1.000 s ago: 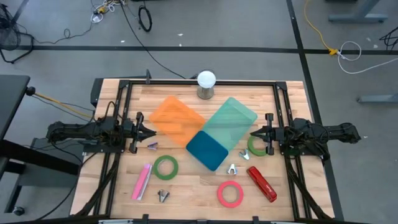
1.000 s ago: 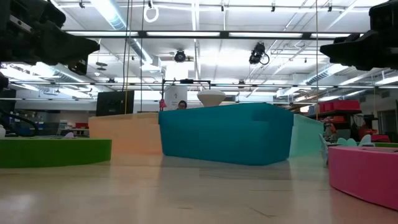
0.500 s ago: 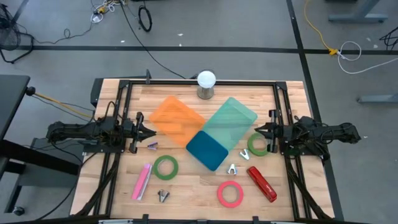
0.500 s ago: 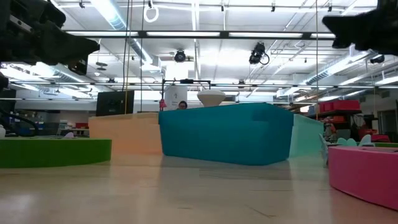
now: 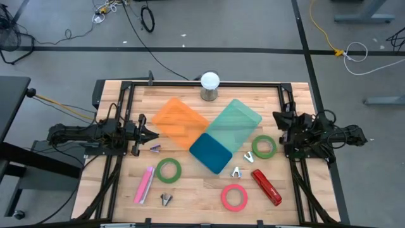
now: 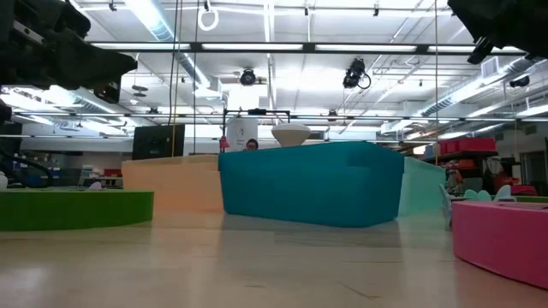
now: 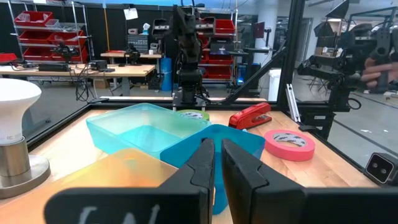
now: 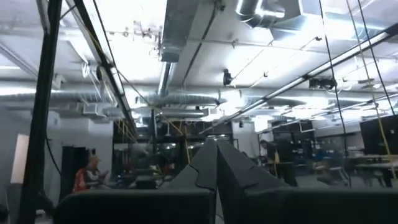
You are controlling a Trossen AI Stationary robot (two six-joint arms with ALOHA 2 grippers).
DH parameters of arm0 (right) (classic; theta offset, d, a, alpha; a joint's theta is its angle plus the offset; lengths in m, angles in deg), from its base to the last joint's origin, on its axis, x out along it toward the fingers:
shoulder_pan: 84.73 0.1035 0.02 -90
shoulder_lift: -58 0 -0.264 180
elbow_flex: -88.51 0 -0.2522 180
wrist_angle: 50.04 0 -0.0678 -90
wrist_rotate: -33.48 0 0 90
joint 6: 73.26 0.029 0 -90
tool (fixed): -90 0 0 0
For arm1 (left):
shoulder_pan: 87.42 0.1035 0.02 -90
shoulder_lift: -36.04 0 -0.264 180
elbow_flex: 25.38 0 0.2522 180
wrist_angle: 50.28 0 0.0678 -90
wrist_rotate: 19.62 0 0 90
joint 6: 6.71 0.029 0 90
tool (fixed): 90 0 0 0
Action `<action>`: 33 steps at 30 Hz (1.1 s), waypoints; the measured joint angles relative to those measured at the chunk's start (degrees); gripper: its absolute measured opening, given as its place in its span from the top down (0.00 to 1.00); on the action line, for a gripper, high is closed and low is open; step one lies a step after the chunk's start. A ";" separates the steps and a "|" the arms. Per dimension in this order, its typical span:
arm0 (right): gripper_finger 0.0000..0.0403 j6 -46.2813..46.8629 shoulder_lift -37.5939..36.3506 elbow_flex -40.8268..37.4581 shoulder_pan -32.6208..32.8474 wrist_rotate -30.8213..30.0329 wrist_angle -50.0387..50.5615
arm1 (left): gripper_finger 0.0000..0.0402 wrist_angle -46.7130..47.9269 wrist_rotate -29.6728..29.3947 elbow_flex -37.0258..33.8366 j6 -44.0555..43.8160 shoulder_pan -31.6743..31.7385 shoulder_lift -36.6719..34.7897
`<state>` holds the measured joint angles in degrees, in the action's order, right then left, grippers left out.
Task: Pick and place Stapler, Stapler remover, tape
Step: Put the right green tape into the green bin
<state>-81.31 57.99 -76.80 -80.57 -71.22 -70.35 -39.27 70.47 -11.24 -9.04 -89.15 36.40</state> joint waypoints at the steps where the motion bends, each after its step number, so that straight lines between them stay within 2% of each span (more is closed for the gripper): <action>1: 0.99 0.07 0.00 0.00 0.00 0.10 -0.25 | 0.92 0.00 0.00 0.02 0.02 0.02 0.00; 7: 0.99 3.51 0.00 0.02 0.02 -0.37 -2.74 | 0.92 -0.02 -0.02 0.02 0.00 0.00 0.00; 13: 0.99 4.39 0.00 2.95 0.01 -2.98 0.56 | 0.92 0.00 -0.01 0.02 0.02 0.01 0.00; 21: 0.99 3.05 1.51 12.59 0.02 -4.39 15.37 | 0.92 0.00 0.00 0.00 0.02 0.02 0.00; 33: 0.99 5.72 8.62 28.27 0.02 -4.34 41.92 | 0.92 -0.01 -0.01 0.00 0.01 0.00 0.00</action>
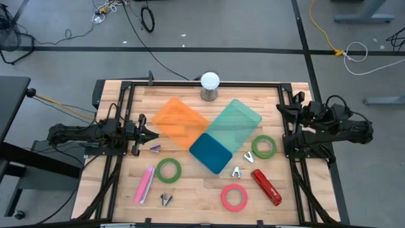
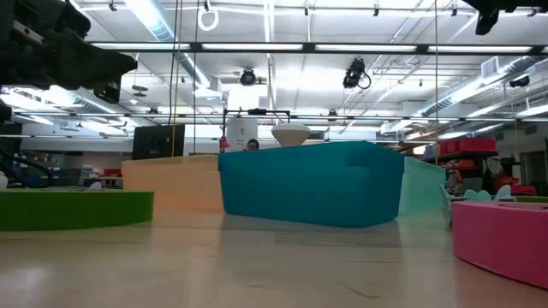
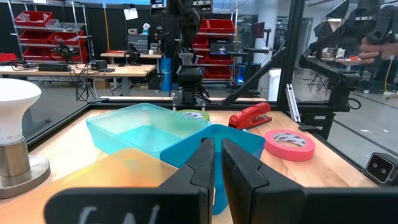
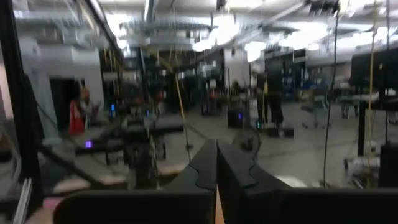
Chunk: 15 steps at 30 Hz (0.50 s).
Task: Pick and place Stapler, Stapler remover, tape
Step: Put the right green tape into the green bin
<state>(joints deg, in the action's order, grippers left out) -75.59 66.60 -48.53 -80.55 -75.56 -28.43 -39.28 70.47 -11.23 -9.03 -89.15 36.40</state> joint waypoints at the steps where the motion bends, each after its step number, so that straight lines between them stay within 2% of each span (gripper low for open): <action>1: 0.99 0.19 0.68 1.07 0.00 0.02 1.86 | 0.92 0.00 0.01 0.01 0.01 0.01 0.00; 10: 0.99 0.43 5.61 4.91 0.00 0.66 11.32 | 0.92 0.01 0.01 0.02 0.03 0.02 0.00; 15: 0.99 5.99 7.77 4.91 0.00 0.85 19.04 | 0.92 0.00 -0.01 0.00 0.00 0.01 0.00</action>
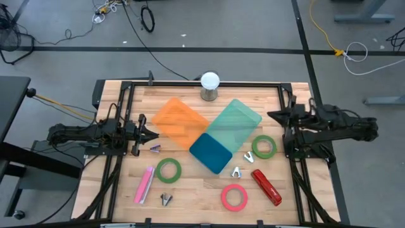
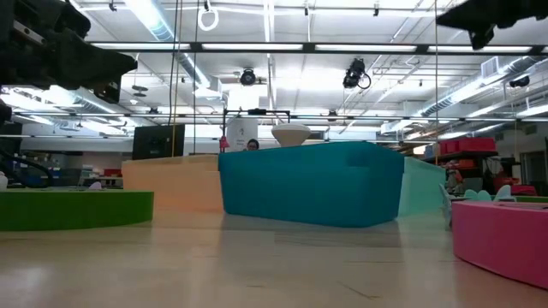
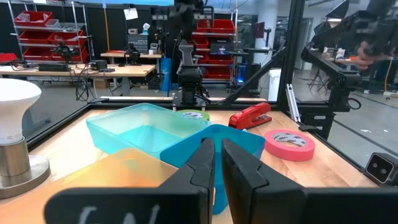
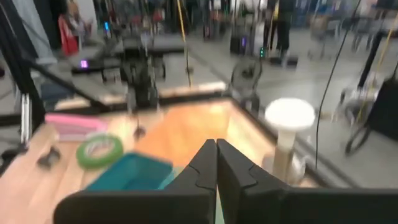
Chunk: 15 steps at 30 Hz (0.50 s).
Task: Pick and place Stapler, Stapler remover, tape
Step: Put the right green tape into the green bin
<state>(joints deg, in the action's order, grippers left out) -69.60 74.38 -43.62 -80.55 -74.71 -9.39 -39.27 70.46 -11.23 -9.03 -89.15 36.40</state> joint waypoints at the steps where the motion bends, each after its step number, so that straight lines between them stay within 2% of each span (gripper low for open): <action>1: 0.99 1.23 0.39 0.00 0.00 0.57 1.47 | 0.92 0.01 0.02 0.02 0.01 0.01 0.00; 7: 0.99 5.13 2.66 0.00 0.00 6.21 7.47 | 0.92 0.01 0.02 0.02 0.02 0.02 0.00; 15: 0.99 15.02 6.04 -0.11 0.00 7.15 14.27 | 0.92 0.00 0.02 0.00 -0.01 0.00 0.00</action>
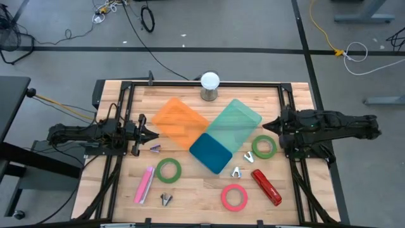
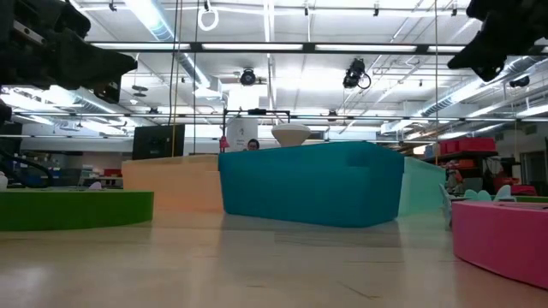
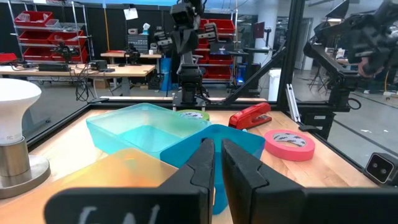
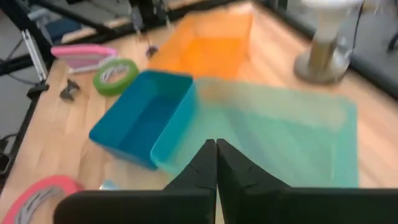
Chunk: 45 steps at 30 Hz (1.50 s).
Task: Pick and place Stapler, Stapler remover, tape
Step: Put the right green tape into the green bin
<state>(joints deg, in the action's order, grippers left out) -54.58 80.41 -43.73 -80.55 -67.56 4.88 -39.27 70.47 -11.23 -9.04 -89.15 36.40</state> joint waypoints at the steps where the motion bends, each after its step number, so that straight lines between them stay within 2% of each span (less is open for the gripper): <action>1: 0.99 0.76 0.49 0.00 0.00 0.78 0.28 | 0.92 0.01 0.00 0.01 0.02 0.01 0.00; 13: 0.99 3.41 7.62 0.00 0.00 6.41 1.00 | 0.92 0.00 -0.01 -0.01 0.04 0.00 0.00; 27: 0.99 9.41 16.66 -0.05 0.00 20.74 3.62 | 0.92 0.00 -0.02 0.02 0.02 0.01 0.00; 38: 0.99 12.24 23.44 -0.07 0.00 21.26 5.97 | 0.92 0.00 0.00 0.02 0.02 0.02 0.00; 45: 0.99 13.23 27.90 -0.07 0.00 23.89 9.40 | 0.92 -0.01 -0.01 0.00 0.02 0.00 0.00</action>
<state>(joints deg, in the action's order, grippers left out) -41.34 108.31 -43.80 -80.55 -43.67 14.28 -39.28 70.47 -11.23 -9.02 -89.15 36.40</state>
